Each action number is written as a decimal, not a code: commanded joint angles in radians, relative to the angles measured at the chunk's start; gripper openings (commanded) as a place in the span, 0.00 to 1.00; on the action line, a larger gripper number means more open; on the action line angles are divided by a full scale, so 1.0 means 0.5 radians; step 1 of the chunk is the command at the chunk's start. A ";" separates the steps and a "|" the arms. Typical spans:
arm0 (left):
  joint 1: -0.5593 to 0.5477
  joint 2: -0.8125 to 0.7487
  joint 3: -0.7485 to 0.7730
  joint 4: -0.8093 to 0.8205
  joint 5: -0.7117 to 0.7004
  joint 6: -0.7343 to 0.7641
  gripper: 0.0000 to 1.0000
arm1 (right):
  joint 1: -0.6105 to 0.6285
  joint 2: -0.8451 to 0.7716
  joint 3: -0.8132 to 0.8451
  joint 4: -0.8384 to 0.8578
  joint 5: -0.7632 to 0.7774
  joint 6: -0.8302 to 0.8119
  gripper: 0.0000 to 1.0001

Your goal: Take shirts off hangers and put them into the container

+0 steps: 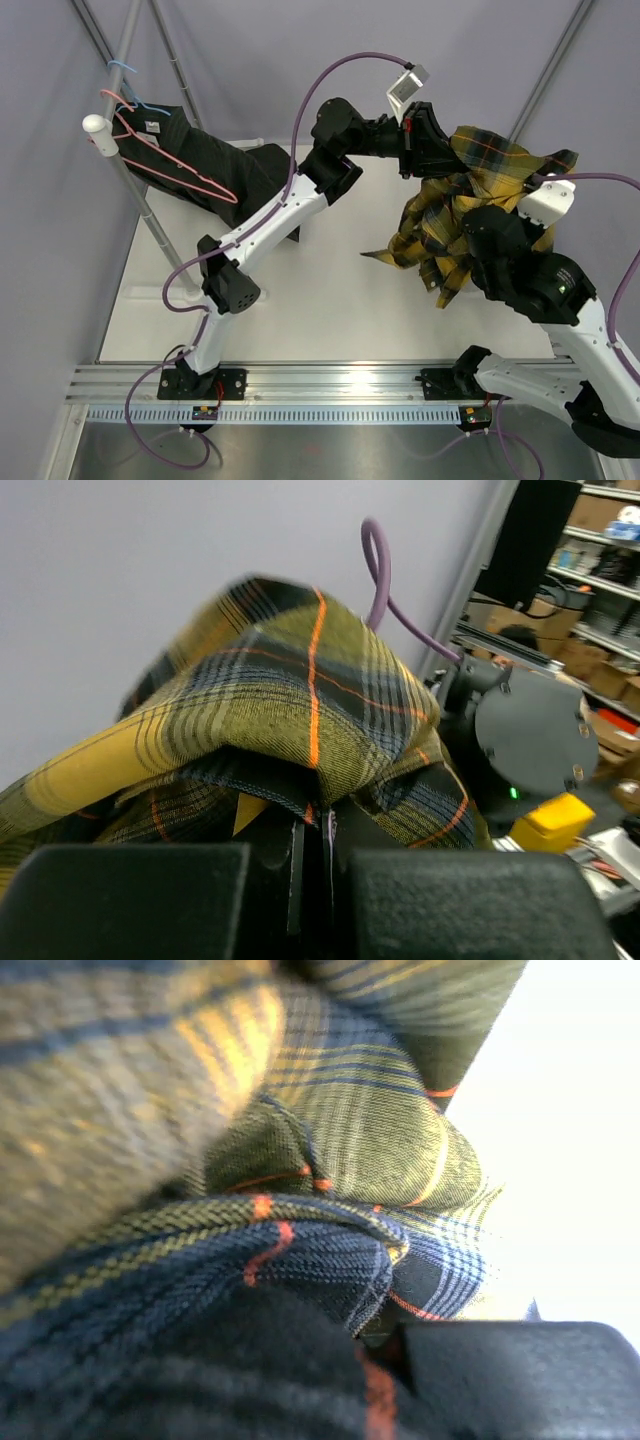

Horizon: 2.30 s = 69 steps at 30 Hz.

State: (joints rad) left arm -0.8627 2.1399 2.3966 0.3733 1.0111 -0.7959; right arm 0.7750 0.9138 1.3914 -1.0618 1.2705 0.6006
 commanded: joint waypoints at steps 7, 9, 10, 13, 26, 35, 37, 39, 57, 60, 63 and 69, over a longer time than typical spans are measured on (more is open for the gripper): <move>0.081 0.239 -0.016 0.235 0.239 -0.472 0.02 | -0.460 0.212 -0.166 0.384 -0.071 -0.290 0.20; 0.124 0.294 -0.068 0.263 0.218 -0.531 0.02 | -0.577 0.274 -0.233 0.344 -0.246 -0.198 0.20; 0.166 0.322 -0.090 0.275 0.184 -0.592 0.03 | -0.599 0.304 -0.261 0.353 -0.286 -0.168 0.22; 0.237 0.499 -0.102 0.266 0.162 -0.705 0.03 | -0.639 0.445 -0.313 0.314 -0.405 -0.048 0.26; 0.299 0.801 -0.068 -0.188 0.076 -0.568 0.02 | -0.743 0.265 -0.617 0.509 -0.961 0.054 0.75; 0.167 0.681 -0.014 -0.703 -0.132 -0.047 0.03 | -0.740 -0.180 -0.339 0.354 -1.136 -0.173 0.99; 0.133 0.724 0.078 -0.835 -0.190 0.018 0.04 | -0.743 -0.281 -0.207 0.271 -1.178 -0.189 1.00; 0.109 0.755 0.097 -0.912 -0.233 0.049 0.04 | -0.740 -0.364 -0.132 0.249 -1.234 -0.219 0.99; -0.023 0.694 -0.370 -1.005 -1.000 0.502 0.74 | -0.743 -0.677 0.030 0.228 -1.620 -0.336 0.99; -0.057 0.497 -0.461 -0.940 -1.111 0.668 0.93 | -0.743 -0.686 0.003 0.246 -1.657 -0.342 1.00; -0.054 0.405 -0.418 -1.038 -1.254 0.766 0.99 | -0.746 -0.702 -0.031 0.261 -1.688 -0.354 0.99; -0.066 -0.167 -1.050 -0.866 -1.735 0.810 0.99 | -0.743 -0.726 -0.123 0.261 -1.673 -0.419 0.99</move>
State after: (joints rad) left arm -0.8913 2.2345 1.9545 -0.1246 0.3443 -0.4366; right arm 0.4072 0.5636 1.3468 -0.9413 0.4526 0.4393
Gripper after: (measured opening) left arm 0.984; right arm 0.993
